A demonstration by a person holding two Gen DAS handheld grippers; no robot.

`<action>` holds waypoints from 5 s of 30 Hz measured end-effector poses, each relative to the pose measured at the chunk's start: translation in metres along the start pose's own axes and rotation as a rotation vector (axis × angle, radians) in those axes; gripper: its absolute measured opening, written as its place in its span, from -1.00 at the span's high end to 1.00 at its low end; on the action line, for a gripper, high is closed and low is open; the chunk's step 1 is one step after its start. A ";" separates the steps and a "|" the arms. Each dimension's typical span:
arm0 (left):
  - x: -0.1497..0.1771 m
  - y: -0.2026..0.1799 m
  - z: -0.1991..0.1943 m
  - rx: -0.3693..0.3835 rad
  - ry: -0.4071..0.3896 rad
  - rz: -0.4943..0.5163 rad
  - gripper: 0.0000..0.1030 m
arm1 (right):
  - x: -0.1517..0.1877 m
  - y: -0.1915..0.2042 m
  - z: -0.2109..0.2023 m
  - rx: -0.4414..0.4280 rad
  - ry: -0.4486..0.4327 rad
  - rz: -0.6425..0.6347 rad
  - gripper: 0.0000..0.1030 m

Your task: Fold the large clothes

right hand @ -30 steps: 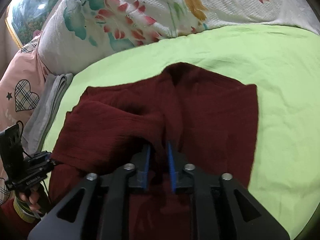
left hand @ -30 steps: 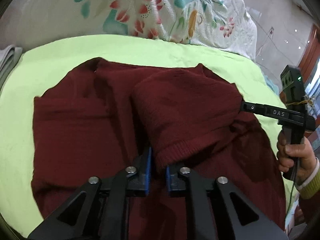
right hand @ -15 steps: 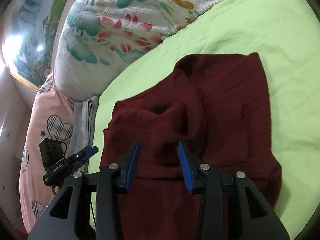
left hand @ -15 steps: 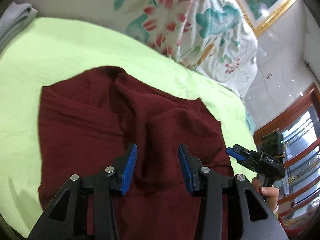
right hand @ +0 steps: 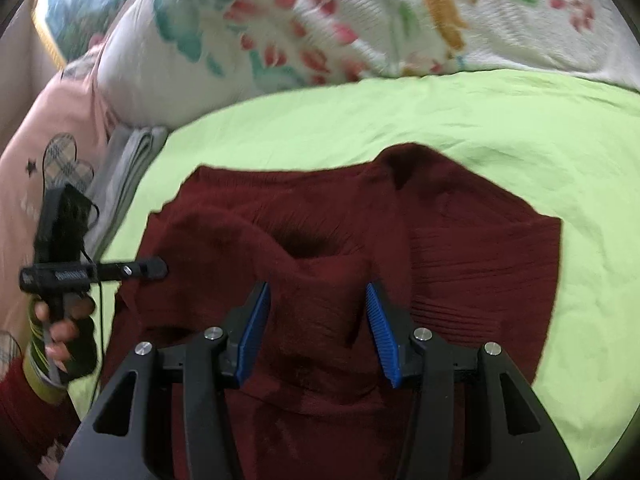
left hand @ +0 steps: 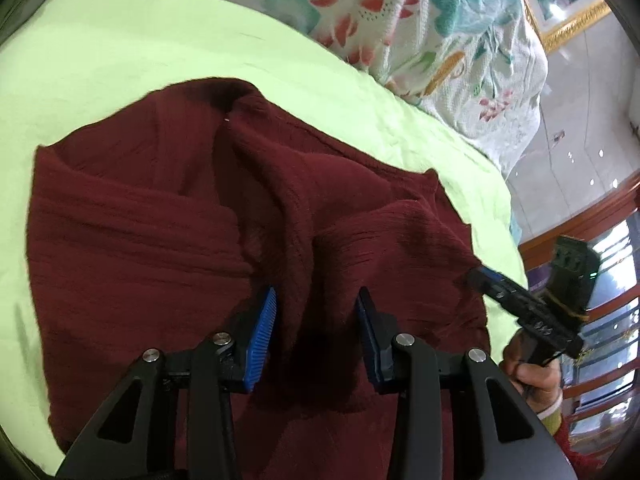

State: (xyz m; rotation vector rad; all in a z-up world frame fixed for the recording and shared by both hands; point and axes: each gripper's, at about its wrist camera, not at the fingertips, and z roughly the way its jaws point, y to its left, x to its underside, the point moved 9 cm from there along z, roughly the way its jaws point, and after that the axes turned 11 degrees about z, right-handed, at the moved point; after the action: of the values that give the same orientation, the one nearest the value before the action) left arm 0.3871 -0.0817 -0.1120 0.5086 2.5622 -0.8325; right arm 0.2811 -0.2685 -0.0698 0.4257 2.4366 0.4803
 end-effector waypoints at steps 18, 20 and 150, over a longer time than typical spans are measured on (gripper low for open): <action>0.039 -0.096 0.022 0.103 0.072 0.313 0.34 | -0.017 0.039 0.020 0.011 0.033 -0.249 0.68; 0.038 -0.091 0.018 0.095 0.066 0.303 0.34 | -0.018 0.039 0.014 -0.012 0.028 -0.247 0.67; 0.055 0.022 -0.037 -0.216 -0.103 0.104 1.00 | 0.043 -0.023 -0.042 -0.085 -0.102 0.250 0.63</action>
State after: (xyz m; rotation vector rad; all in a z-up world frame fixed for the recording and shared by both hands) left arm 0.3407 -0.0307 -0.1207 0.5128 2.4694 -0.5245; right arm 0.2182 -0.2807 -0.0703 0.7051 2.2661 0.6485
